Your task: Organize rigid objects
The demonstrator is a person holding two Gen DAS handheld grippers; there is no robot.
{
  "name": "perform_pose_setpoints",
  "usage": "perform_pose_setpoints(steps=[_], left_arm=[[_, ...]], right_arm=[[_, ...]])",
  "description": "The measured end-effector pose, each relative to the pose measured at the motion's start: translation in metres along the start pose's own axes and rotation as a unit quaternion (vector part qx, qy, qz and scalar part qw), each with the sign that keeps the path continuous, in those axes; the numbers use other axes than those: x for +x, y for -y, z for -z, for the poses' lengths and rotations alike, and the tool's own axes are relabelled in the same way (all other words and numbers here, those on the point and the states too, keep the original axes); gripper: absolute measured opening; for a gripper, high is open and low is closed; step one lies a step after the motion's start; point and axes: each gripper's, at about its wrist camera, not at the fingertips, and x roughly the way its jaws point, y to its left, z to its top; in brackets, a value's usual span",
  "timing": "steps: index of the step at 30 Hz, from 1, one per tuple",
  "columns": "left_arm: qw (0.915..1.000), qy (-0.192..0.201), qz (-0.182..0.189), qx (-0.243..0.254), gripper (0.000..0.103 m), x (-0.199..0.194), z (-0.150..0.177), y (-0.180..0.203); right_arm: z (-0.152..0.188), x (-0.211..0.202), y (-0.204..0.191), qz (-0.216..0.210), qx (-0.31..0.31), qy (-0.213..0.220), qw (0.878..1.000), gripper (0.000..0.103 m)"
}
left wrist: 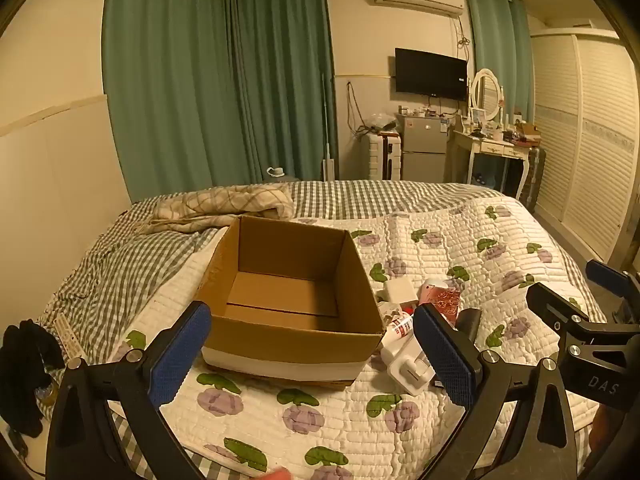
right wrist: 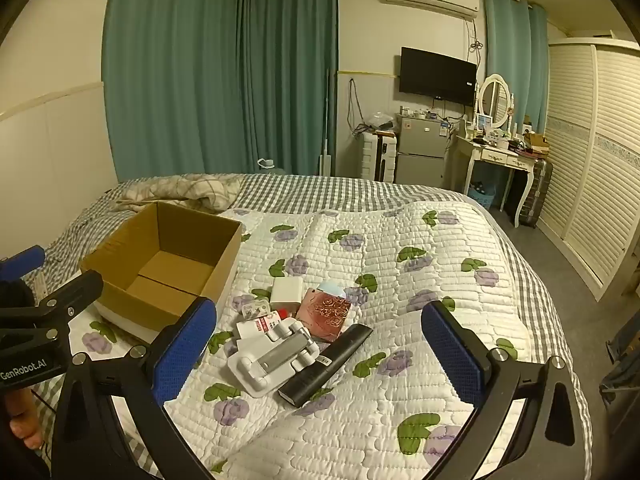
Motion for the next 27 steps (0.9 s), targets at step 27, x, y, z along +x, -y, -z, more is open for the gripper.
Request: perform_pose_setpoints(steps=[27], left_arm=[[1.0000, -0.007, 0.001, -0.007, 0.103, -0.002, 0.001, -0.003]], right_arm=[[0.005, 0.002, -0.005, -0.004, -0.004, -0.009, 1.000, 0.103]])
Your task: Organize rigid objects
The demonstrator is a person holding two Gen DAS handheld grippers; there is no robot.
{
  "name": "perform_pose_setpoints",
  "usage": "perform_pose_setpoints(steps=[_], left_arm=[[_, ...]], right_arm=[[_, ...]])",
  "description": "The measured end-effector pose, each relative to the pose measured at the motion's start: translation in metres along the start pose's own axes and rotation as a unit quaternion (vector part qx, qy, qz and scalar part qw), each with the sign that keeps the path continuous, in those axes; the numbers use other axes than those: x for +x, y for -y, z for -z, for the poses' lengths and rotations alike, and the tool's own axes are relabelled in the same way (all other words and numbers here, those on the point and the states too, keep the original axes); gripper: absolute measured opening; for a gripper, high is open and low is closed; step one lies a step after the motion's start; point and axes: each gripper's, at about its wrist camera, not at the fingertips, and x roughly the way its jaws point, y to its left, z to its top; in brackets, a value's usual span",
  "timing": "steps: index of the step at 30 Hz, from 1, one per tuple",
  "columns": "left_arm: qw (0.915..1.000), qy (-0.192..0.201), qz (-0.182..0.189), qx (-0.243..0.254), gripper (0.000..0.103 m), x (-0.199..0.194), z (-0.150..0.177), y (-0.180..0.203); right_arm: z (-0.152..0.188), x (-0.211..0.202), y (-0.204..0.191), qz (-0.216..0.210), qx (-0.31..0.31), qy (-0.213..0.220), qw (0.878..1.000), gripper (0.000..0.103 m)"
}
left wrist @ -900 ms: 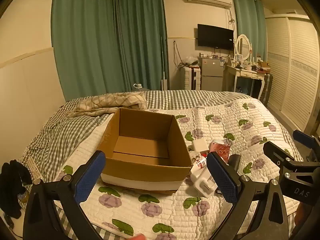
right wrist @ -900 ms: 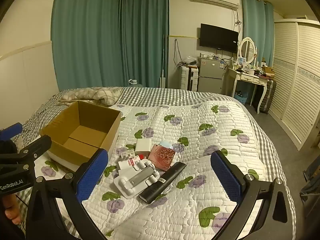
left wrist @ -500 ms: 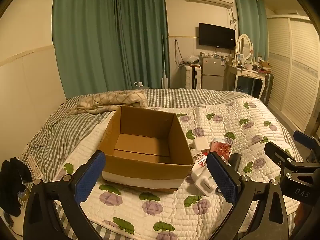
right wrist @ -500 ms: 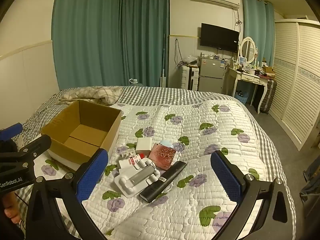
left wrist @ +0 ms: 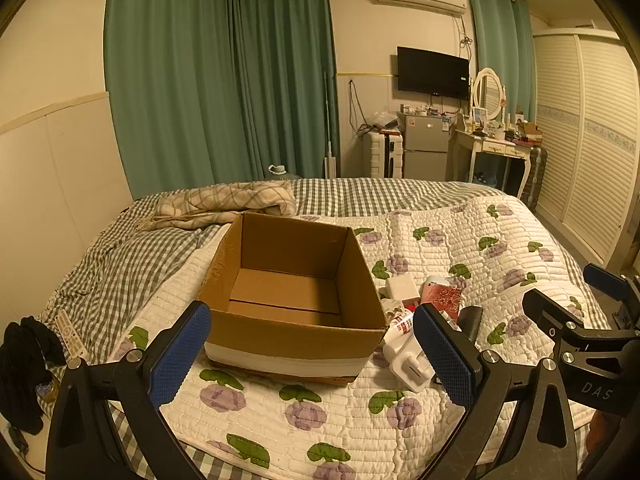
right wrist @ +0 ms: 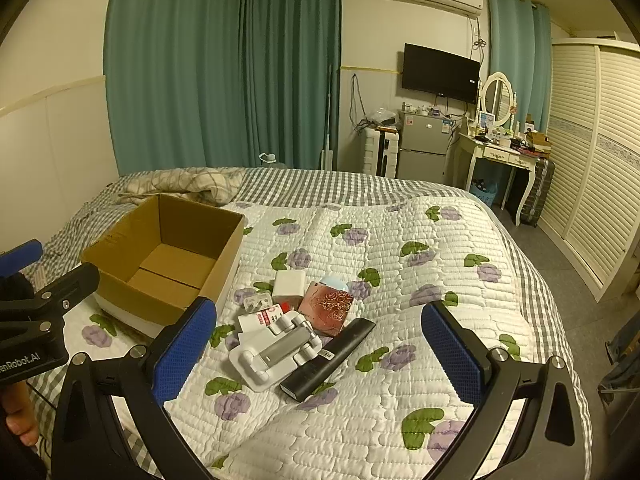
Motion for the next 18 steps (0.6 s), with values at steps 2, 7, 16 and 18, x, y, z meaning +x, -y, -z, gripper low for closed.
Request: perform_pose_setpoints(steps=[2, 7, 16, 18], left_arm=[[1.0000, 0.000, 0.001, 0.000, 0.103, 0.0001, 0.0000, -0.0002], [1.0000, 0.000, 0.001, 0.000, 0.103, -0.0006, 0.0001, 0.0011], [1.0000, 0.000, -0.001, -0.001, 0.103, -0.0005, 0.0000, 0.0001], [1.0000, 0.001, -0.001, -0.001, 0.103, -0.0010, -0.0001, 0.0002]], right_arm=[[-0.0001, 0.0003, -0.0004, 0.000, 0.000, -0.001, 1.000, 0.103], [-0.0004, 0.0008, -0.0009, 0.000, -0.001, -0.003, 1.000, 0.103], [0.0005, 0.0014, -0.0016, -0.001, -0.001, -0.005, 1.000, 0.103], [0.0009, 0.0020, -0.0021, -0.001, -0.001, -0.005, 1.000, 0.103]])
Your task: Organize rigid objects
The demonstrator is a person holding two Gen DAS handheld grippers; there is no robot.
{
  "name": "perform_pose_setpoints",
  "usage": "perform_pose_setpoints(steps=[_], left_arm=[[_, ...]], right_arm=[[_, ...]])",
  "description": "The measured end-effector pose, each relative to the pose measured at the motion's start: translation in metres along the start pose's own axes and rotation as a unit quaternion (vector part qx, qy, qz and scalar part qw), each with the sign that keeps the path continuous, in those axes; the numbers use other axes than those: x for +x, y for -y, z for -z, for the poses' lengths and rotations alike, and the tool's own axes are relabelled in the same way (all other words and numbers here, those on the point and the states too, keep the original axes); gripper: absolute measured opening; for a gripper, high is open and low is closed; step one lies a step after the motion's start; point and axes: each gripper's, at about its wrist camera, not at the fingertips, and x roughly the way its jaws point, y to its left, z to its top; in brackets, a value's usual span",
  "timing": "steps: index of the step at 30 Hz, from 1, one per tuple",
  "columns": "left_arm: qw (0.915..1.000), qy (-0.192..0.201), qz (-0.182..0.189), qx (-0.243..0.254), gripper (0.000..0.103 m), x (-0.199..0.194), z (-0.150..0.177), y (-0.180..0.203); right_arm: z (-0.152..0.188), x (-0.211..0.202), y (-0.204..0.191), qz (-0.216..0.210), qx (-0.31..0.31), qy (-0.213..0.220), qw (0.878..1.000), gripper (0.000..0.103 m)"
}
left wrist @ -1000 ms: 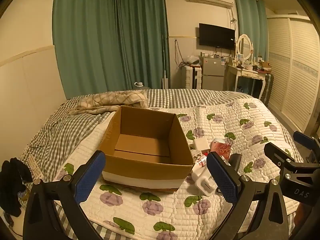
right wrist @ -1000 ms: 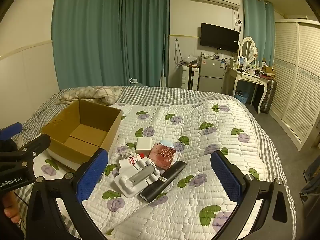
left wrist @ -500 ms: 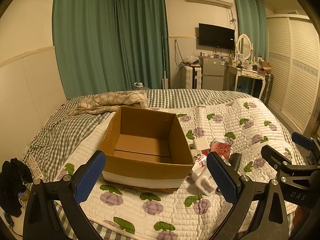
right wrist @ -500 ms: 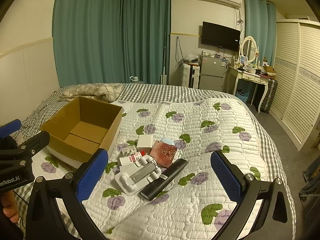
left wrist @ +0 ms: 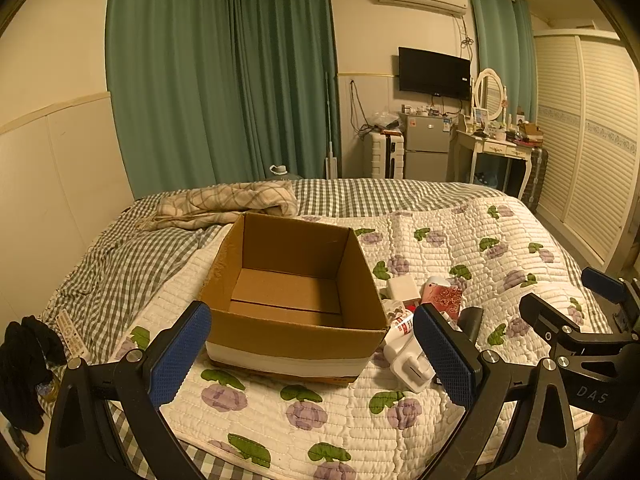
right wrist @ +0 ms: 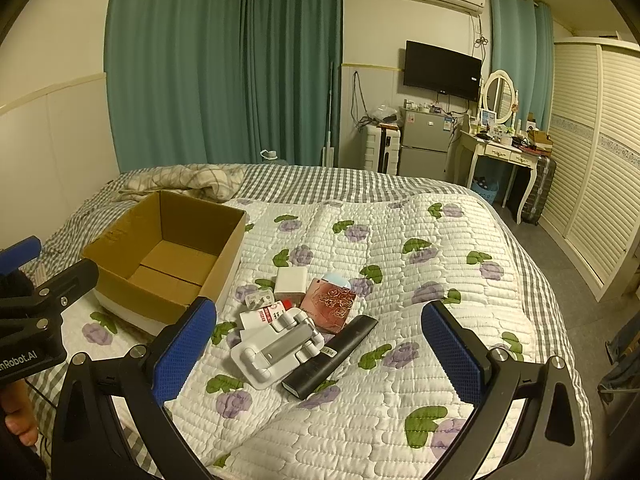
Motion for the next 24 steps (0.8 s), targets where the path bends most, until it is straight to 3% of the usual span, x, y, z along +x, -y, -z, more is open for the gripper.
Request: perform_pose_setpoints(steps=[24], left_arm=[[1.0000, 0.000, 0.001, 0.002, 0.103, -0.0004, -0.0003, -0.0012]], right_arm=[[0.0003, 0.0012, -0.0018, 0.000, -0.001, -0.003, 1.000, 0.103]])
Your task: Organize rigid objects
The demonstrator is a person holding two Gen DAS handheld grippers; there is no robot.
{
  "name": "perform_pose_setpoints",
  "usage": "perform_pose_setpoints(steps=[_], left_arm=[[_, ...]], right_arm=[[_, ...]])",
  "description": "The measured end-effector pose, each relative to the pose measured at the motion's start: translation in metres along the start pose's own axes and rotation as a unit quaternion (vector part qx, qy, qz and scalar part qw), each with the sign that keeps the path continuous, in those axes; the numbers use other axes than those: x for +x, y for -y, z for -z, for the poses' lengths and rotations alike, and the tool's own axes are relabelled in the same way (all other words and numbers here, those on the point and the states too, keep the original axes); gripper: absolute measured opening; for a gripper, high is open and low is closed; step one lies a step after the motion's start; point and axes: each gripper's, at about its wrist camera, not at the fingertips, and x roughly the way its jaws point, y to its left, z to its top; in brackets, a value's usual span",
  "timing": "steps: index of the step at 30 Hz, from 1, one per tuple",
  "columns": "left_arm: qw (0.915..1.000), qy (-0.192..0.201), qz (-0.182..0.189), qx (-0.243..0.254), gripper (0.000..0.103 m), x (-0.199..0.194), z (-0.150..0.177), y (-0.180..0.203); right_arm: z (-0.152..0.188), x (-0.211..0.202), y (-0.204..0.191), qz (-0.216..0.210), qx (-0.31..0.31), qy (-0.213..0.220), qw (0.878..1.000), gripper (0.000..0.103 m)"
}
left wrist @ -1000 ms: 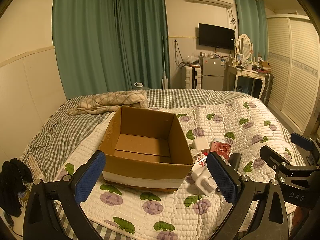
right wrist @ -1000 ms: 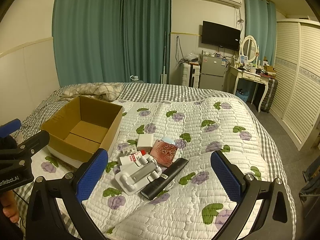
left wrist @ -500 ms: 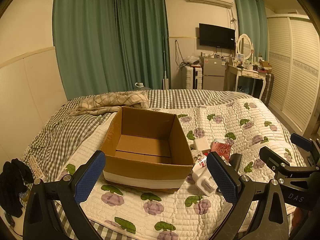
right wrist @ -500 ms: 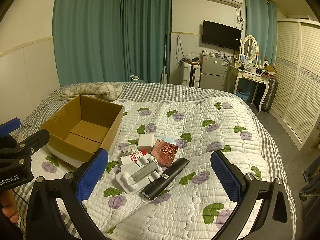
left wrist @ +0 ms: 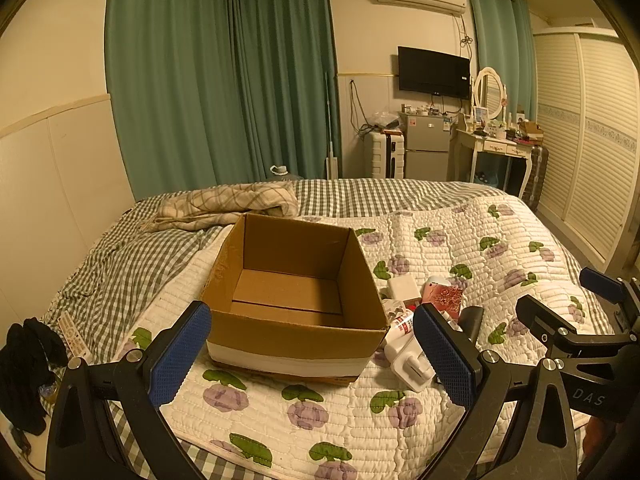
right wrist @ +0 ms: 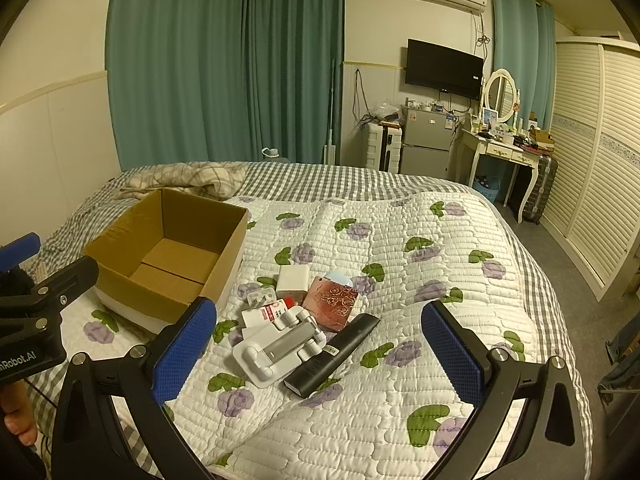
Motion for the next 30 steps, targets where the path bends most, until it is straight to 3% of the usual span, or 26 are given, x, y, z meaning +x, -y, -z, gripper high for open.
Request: perform_pose_setpoints(steps=[8, 18, 27, 30], left_arm=[[1.0000, -0.001, 0.001, 0.002, 0.103, 0.000, 0.000, -0.001], [0.9995, 0.002, -0.027, 0.015, 0.103, 0.001, -0.004, -0.003], [0.9975, -0.017, -0.058, 0.036, 0.101, 0.018, -0.027, -0.037], [0.9957, -0.041, -0.076, 0.035, 0.101, 0.035, -0.033, -0.059]], right_arm=[[0.001, 0.000, 0.000, 0.000, 0.000, -0.001, 1.000, 0.103], [0.004, 0.004, -0.001, -0.002, -0.005, -0.004, 1.000, 0.103], [-0.001, 0.026, 0.010, 0.004, -0.013, -0.019, 1.000, 0.103], [-0.003, 0.035, 0.012, 0.005, -0.020, -0.025, 0.999, 0.103]])
